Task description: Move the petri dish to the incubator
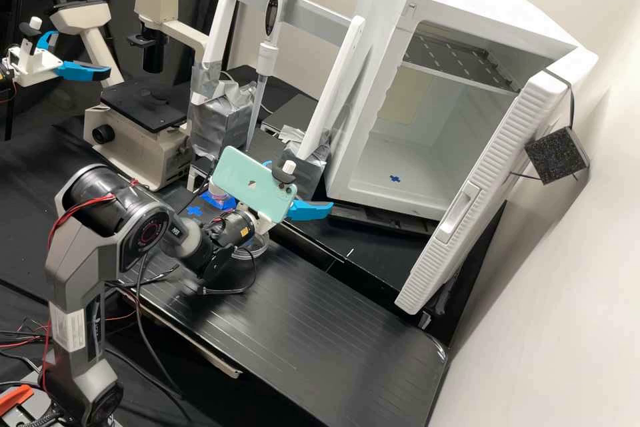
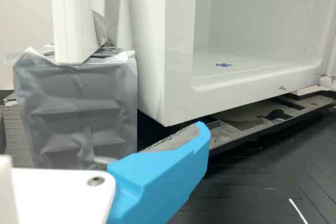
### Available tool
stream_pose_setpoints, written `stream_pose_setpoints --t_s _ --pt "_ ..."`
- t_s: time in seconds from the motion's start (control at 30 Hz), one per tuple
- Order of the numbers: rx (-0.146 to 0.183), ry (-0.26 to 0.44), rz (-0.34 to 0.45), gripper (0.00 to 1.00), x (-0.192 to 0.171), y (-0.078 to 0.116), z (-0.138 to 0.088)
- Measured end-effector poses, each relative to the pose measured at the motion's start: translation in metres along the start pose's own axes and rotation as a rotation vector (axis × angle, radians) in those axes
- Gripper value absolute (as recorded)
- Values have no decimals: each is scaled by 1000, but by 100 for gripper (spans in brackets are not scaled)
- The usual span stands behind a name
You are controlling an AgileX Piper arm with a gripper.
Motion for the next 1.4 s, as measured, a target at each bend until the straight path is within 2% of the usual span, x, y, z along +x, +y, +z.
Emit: stream_pose_setpoints --t_s 0.33,0.5,0.57,0.7,0.87,1.1,1.27,1.4 --pt "0 2 6 100 -7 0 1" --pt "16 30 44 100 -34 6 5" --pt "23 69 86 100 -49 10 5" --pt "28 99 103 100 -79 10 7" --pt "30 104 66 100 -120 3 12" --pt "-40 192 1 100 -141 6 11" --pt "-57 178 -54 100 -143 8 19" --pt "-50 150 -96 100 -141 4 26"
